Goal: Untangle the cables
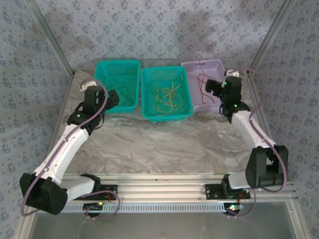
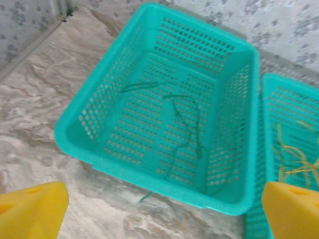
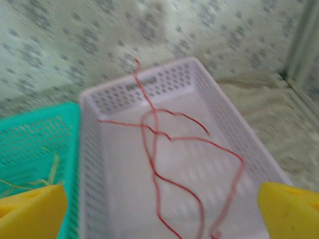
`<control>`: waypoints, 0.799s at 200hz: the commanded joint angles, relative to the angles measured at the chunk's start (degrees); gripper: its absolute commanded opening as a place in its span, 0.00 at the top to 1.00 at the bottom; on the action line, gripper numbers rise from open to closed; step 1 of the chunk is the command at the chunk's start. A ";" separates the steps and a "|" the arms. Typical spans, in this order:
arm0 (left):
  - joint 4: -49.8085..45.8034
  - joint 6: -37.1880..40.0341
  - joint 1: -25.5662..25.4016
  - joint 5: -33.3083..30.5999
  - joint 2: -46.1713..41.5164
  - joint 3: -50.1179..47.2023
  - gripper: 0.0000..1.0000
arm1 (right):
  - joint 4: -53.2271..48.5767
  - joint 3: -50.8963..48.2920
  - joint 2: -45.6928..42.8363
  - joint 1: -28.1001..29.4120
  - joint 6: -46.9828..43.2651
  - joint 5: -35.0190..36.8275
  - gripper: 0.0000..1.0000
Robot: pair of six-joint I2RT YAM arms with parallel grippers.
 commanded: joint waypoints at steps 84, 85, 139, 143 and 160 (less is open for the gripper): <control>18.33 21.14 0.44 -18.63 3.48 -13.73 0.00 | 24.39 -26.60 0.98 -5.61 -11.21 4.89 0.00; 18.60 21.36 0.49 -18.61 3.55 -13.86 0.00 | 24.68 -26.82 1.18 -5.70 -11.17 4.95 0.00; 30.50 20.53 9.40 -11.21 8.57 -20.25 0.00 | 50.00 -36.35 10.49 -3.89 -14.09 4.00 0.00; 31.74 21.50 9.61 -11.04 8.74 -20.79 0.00 | 48.02 -35.84 9.84 -3.60 -13.92 5.03 0.00; 39.63 24.42 10.80 -11.03 9.90 -24.29 0.00 | 46.72 -35.43 9.65 -4.63 -13.33 3.30 0.00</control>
